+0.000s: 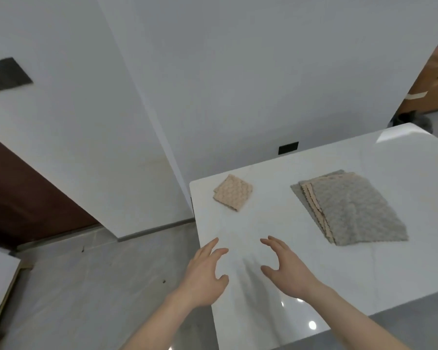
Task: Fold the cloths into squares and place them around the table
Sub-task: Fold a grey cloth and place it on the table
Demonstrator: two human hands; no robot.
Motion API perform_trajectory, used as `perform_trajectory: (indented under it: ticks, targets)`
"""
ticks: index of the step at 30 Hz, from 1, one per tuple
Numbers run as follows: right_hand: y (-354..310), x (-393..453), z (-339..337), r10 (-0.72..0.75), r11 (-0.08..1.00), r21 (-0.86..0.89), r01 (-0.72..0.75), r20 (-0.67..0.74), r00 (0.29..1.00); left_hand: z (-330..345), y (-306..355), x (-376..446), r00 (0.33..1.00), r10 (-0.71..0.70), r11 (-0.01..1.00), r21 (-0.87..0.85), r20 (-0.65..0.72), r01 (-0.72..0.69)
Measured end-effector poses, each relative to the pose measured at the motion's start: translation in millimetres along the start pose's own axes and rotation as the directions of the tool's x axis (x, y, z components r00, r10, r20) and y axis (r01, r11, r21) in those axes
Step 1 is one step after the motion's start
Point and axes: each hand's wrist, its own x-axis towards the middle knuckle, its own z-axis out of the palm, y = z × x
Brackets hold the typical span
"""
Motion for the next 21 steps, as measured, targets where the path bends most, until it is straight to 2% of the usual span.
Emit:
perform_trajectory:
  ticks: [12, 17, 21]
  targets:
    - [29, -21, -55, 0.020, 0.998, -0.059, -0.022, -0.038, 0.999, 15, 60, 26, 0.997, 0.082, 0.996, -0.044, 0.010, -0.081]
    - [46, -14, -87, -0.015, 0.997, -0.070, 0.016, 0.006, 1.000, 26, 89, 37, 0.998, 0.049, 0.998, -0.047, -0.037, -0.051]
    - [71, -8, -114, -0.073, 0.995, -0.064, 0.077, 0.060, 0.996, 43, 114, 45, 0.994, -0.030, 0.998, -0.061, -0.102, 0.024]
